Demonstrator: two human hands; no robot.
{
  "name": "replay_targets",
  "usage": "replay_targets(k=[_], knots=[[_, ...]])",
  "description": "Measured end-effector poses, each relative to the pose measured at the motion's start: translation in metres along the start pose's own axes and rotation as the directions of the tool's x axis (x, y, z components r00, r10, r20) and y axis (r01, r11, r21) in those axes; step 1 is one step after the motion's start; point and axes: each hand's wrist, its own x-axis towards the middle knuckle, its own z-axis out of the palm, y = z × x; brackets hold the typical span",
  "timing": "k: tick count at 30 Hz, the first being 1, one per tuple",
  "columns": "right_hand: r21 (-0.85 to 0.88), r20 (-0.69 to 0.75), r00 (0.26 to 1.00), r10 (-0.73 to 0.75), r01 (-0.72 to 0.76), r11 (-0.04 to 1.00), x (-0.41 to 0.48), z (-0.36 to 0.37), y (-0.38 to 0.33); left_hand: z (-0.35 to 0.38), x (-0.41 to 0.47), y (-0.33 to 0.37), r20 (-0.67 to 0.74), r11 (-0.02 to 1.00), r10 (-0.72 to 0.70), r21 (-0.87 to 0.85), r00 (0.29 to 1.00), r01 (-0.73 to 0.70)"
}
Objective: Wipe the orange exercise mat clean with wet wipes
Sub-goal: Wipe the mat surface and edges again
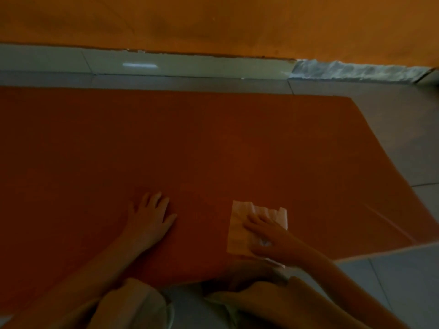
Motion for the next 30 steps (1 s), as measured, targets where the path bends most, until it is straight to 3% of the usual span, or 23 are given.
replay_targets(k=[6,11,14,17,20,22,27,30], knots=[[-0.077,-0.218,0.962,0.167,-0.188,0.979,0.058,-0.007,0.024,0.007,0.002,0.000,-0.095,1.000,-0.030,-0.005,0.995,0.029],[-0.161,-0.173,0.984,-0.046,0.018,0.987,0.053,0.006,0.000,-0.012,0.011,0.004,-0.146,0.999,-0.011,0.041,0.989,0.017],[-0.151,-0.130,0.988,-0.080,0.060,0.987,0.042,0.002,0.012,-0.018,0.027,0.003,-0.067,0.997,-0.045,0.053,0.997,0.049],[-0.141,-0.151,0.988,0.017,-0.038,0.989,0.062,-0.011,0.030,-0.016,0.035,0.001,-0.020,0.994,-0.038,0.100,0.999,0.040],[-0.082,-0.255,0.953,0.165,-0.192,0.978,0.104,-0.029,0.038,-0.009,0.037,-0.001,-0.071,0.994,-0.015,0.107,0.997,0.023],[-0.040,-0.295,0.936,0.191,-0.212,0.977,0.128,-0.032,0.027,-0.008,0.039,-0.001,-0.083,0.994,-0.011,0.105,0.996,0.020],[-0.218,-0.199,0.966,-0.168,0.123,0.968,0.139,-0.014,-0.003,0.000,0.042,-0.004,-0.088,0.994,-0.006,0.108,0.996,0.016],[-0.275,-0.218,0.959,-0.183,0.120,0.954,0.152,-0.035,0.027,0.002,0.043,-0.004,-0.101,0.992,-0.010,0.121,0.995,0.022]])
